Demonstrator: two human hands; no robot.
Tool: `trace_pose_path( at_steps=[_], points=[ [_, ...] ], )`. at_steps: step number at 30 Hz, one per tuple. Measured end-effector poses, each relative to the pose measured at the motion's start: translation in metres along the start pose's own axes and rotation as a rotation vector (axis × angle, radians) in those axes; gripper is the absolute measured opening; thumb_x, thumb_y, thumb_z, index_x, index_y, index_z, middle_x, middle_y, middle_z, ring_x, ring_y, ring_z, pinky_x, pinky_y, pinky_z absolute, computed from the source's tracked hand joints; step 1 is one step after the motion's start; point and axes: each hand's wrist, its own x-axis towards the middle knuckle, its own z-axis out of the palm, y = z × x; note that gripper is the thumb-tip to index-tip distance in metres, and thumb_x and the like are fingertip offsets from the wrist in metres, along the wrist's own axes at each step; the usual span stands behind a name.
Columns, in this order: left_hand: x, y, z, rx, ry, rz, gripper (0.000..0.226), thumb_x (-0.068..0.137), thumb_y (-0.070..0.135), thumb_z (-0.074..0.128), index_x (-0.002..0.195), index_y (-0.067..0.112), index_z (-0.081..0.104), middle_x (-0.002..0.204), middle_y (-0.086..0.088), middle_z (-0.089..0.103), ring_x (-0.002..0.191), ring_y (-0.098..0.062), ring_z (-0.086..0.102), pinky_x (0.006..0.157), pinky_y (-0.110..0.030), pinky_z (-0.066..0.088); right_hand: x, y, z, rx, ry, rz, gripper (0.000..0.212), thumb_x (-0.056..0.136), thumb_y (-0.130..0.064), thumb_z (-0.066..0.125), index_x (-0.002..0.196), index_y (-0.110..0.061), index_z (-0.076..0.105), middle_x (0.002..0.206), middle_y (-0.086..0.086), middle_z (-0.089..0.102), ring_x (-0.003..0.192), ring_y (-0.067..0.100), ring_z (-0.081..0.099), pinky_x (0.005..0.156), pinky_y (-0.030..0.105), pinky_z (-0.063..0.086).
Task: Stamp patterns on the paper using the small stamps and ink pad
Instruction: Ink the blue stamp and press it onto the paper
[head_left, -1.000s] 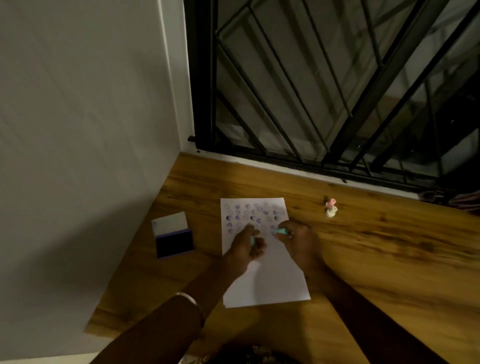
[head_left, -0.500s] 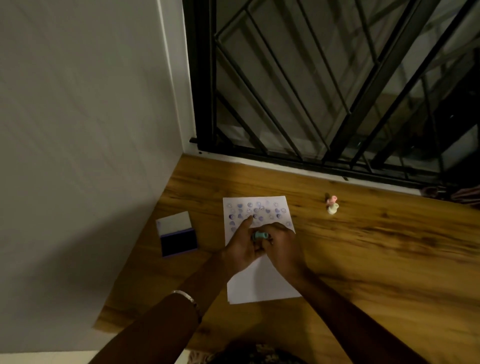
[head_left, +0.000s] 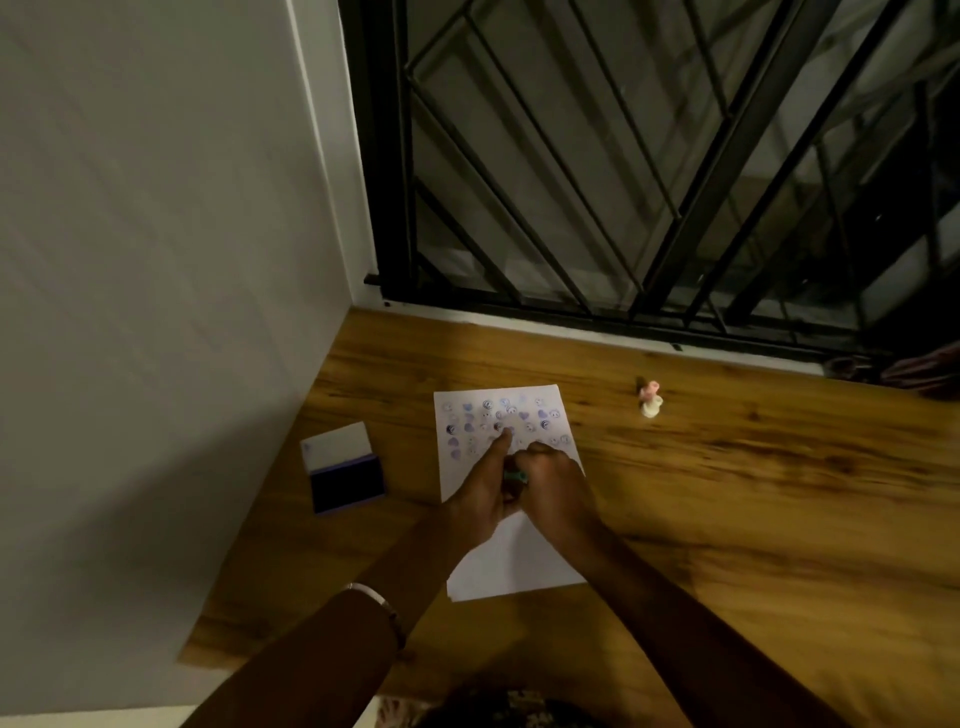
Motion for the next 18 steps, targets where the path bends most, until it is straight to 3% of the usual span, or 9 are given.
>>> trace_pose_path(
  at_steps=[6,10,13,15,18],
  points=[
    [0.0,-0.004,0.016,-0.042,0.036,-0.011,0.054,0.09,0.056,0.052,0.127,0.018,0.056,0.124,-0.012,0.065,0.112,-0.029,0.062,0.084,-0.044,0.057,-0.003,0.013,0.0,0.109,0.012,0.039,0.03,0.086,-0.008,0.062,0.115,-0.014,0.061,0.12,0.005,0.067,0.108,0.022,0.064,0.094,0.031,0.052],
    [-0.003,0.001,0.029,-0.072,0.003,-0.024,0.054,0.089,0.058,0.053,0.126,0.019,0.055,0.126,-0.011,0.062,0.113,-0.028,0.06,0.079,-0.043,0.056,-0.008,0.023,-0.005,0.146,0.042,0.049,0.033,0.082,-0.004,0.066,0.114,-0.013,0.063,0.122,0.004,0.066,0.111,0.019,0.061,0.091,0.017,0.043],
    [-0.003,0.0,0.038,0.071,0.014,0.002,0.055,0.089,0.059,0.051,0.127,0.019,0.054,0.124,-0.007,0.061,0.116,-0.029,0.057,0.09,-0.044,0.052,-0.007,0.039,-0.013,0.144,0.011,0.082,0.031,0.081,-0.008,0.069,0.112,-0.01,0.065,0.123,0.009,0.065,0.112,0.025,0.062,0.096,0.026,0.044],
    [-0.002,-0.003,0.04,0.223,0.077,0.121,0.043,0.094,0.052,0.048,0.125,0.023,0.054,0.127,-0.006,0.058,0.117,-0.027,0.055,0.097,-0.043,0.048,-0.005,0.063,-0.017,0.102,-0.006,0.173,0.026,0.083,-0.016,0.068,0.109,-0.016,0.066,0.116,0.006,0.068,0.102,0.024,0.066,0.093,0.028,0.049],
    [-0.003,-0.003,0.037,0.292,0.139,0.277,0.027,0.096,0.044,0.049,0.111,0.023,0.06,0.119,-0.006,0.064,0.103,-0.019,0.061,0.082,-0.032,0.053,0.009,0.112,-0.022,-0.008,-0.022,0.319,0.013,0.085,-0.031,0.062,0.099,-0.03,0.06,0.098,-0.003,0.068,0.08,0.012,0.061,0.07,0.027,0.054]
  ],
)
